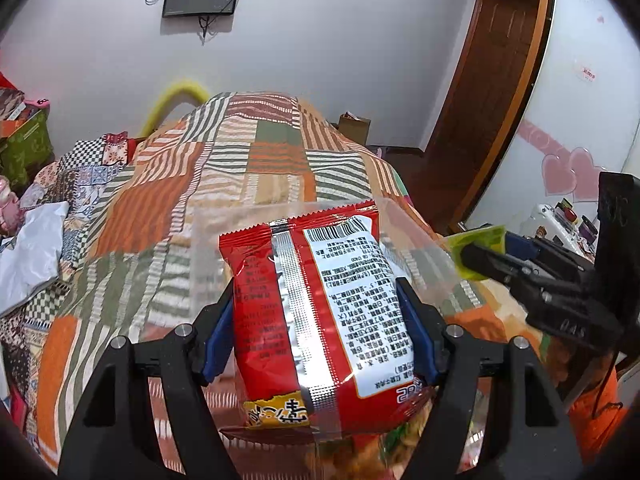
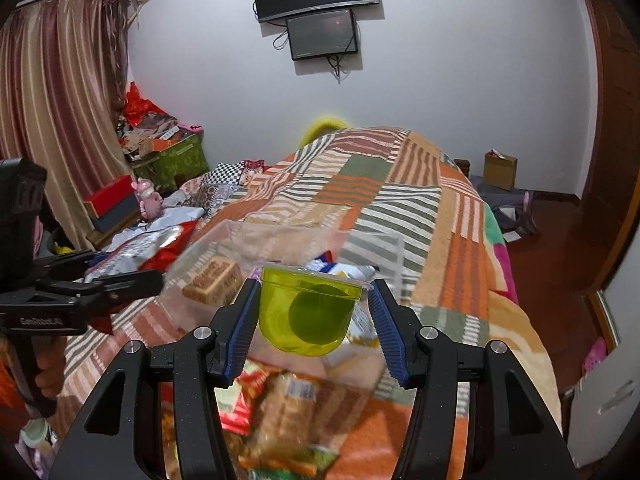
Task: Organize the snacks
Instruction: 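Place the red bag and green cup into the clear box, opening both tools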
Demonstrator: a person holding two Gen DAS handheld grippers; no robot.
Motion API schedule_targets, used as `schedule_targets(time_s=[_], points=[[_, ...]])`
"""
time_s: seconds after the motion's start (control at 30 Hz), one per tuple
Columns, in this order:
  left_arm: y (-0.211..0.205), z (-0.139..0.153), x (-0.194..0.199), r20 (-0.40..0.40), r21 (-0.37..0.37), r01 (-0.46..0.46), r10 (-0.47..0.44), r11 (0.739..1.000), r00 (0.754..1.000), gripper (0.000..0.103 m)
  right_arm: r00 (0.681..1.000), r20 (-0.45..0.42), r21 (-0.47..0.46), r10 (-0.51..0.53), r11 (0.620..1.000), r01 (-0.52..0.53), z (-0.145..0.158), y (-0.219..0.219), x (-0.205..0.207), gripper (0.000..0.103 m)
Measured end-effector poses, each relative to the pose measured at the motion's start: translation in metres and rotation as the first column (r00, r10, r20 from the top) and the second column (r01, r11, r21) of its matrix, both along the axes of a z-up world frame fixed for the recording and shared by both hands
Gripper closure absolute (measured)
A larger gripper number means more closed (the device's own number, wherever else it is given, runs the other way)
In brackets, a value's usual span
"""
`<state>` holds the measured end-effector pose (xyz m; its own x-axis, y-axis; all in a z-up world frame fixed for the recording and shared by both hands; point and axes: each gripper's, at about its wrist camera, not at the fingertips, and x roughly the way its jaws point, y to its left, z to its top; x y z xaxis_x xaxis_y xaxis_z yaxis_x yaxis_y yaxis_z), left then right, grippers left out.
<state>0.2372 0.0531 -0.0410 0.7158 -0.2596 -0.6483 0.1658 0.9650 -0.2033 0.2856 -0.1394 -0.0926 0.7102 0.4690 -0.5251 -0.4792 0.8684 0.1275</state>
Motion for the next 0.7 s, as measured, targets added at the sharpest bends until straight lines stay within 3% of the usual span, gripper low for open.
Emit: schedule_targets(time_s=[0.37,0.7], points=[[0.001,-0.033,0.050,-0.073,-0.009,0.003,-0.003,1.000,0.997,0.031,0.997,-0.072,-0.046,0.038,0.998,-0.042,-0.024,0.032,0.038,0.051],[0.010,-0.056,0.067,-0.113,-0.028,-0.019,0.016,0.999,0.993,0.031,0.991,-0.126,-0.098,0.048,0.993,-0.060,-0.042,0.045,0.050,0.051]])
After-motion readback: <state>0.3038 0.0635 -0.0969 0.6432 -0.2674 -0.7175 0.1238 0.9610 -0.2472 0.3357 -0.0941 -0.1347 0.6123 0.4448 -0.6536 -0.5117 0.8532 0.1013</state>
